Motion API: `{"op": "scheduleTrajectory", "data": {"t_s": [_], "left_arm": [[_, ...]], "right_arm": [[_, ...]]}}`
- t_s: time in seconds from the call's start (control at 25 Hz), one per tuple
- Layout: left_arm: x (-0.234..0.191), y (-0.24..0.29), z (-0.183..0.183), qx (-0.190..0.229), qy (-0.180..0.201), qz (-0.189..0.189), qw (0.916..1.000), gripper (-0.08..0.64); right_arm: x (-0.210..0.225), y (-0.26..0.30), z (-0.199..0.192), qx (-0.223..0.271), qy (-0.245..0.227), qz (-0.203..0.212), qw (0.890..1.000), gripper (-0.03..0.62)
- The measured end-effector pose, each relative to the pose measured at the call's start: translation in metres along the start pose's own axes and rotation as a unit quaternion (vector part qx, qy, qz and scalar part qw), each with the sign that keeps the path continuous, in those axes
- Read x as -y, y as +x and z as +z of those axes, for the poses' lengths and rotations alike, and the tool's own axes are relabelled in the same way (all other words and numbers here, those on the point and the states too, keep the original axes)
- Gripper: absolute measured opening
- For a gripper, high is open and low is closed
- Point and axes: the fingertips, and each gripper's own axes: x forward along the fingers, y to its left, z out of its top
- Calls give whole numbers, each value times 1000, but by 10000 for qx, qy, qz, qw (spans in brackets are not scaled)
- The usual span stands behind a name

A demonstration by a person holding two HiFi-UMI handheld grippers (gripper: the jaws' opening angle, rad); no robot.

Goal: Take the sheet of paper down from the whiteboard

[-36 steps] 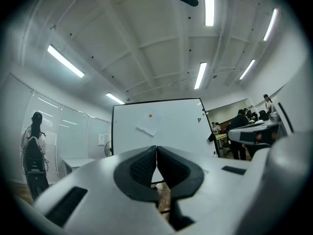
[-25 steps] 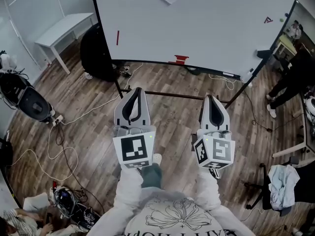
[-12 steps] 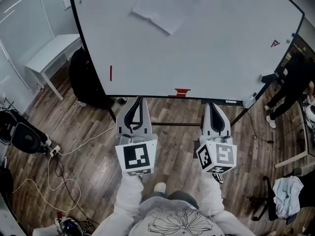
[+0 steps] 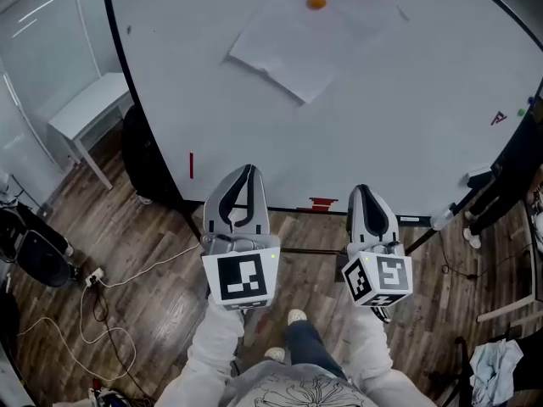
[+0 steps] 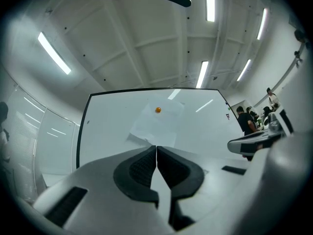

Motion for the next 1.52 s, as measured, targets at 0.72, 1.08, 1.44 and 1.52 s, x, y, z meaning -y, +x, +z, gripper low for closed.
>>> {"op": "scheduleTrajectory", "data": {"t_s": [0.72,1.08,1.44,1.52], "left_arm": [[-3,205,103,664,968,129,9930,8],[5,243,138,758,1192,-352,9894,117],[14,280,151,591,1980,-256,9781,170],[18,286,152,530,2135,-273,9751,176]], "right_arm": [[62,189,113,1255,514,1776,9747,142],[66,215,138,1316,598,1692,9749,158],[63,231,144,1239,645,1715,9752,123],[63,231,146,1249,686,1695,9752,109]]}}
